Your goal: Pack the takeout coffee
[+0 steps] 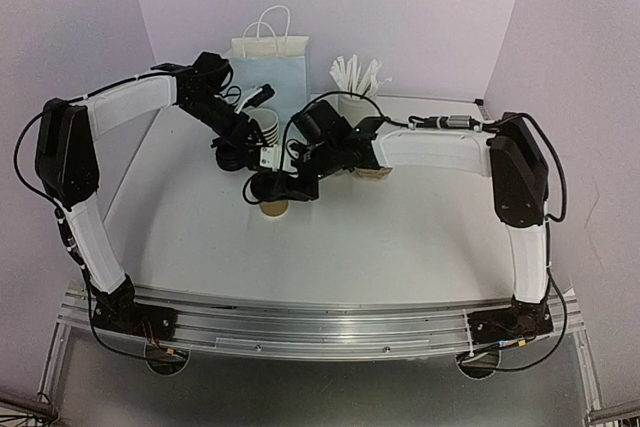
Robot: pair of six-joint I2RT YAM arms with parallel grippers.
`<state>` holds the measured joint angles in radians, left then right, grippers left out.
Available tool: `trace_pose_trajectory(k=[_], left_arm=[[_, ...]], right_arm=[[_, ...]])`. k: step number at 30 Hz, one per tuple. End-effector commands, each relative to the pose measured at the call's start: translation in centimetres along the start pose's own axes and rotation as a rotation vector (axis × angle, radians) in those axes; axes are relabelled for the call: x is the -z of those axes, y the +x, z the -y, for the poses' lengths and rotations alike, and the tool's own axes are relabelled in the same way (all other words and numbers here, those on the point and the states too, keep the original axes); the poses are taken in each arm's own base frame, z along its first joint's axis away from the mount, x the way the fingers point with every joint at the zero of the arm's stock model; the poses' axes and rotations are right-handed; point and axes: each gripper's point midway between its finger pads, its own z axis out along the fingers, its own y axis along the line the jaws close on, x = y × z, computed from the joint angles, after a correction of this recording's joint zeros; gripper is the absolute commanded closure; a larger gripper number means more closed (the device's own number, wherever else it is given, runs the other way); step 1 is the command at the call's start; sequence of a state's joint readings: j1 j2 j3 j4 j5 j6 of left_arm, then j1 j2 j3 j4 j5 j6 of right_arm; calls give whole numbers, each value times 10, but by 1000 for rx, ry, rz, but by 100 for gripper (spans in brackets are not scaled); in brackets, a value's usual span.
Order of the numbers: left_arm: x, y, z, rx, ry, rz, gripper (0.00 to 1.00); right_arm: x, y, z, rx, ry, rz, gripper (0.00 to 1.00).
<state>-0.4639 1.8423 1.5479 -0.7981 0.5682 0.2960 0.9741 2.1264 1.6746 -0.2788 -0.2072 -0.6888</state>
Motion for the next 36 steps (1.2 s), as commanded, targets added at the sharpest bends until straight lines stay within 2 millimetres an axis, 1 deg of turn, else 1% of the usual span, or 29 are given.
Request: trace_pose_trajectory(k=[1,3,4,5,6,7,11,14,18,22,24,29,32,36], left_arm=[[14,-1,9,-46,19,22,48],[14,1,9,-47,20,21,48],[15,1,8,-49,21,21,48],[16,2,7,-48,20,23,47],[18,3,6,-46,21,25,46],[20,4,5,-44,22,28,46],[26,15,1,-48,19,38,42],[27,28,1,-94,3,36,41],[25,40,2,-110,-13,33,40],[22,48,2,-89,-7,19,40],[22,49,3,-89,-6,20,40],[21,48,3,-92,-3,19,40],[21,48,2,-94,-7,19,40],[21,47,2,-96,-4,20,41]], right_arm=[[10,-33,7,-95,-9,73,49],[15,-41,15,-145,13,89,43],[16,-43,20,-186,28,91,34],[17,-44,25,-225,47,92,19],[17,-44,29,-269,57,92,12],[18,-42,33,-319,61,92,9],[15,-28,44,-509,55,89,7],[11,-23,44,-541,57,77,5],[2,-12,37,-541,32,53,4],[-6,-3,38,-534,46,28,4],[-9,-2,36,-519,40,25,3],[-18,-5,23,-474,-4,26,3],[-25,1,22,-472,9,5,7],[-29,6,26,-475,34,-9,18]])
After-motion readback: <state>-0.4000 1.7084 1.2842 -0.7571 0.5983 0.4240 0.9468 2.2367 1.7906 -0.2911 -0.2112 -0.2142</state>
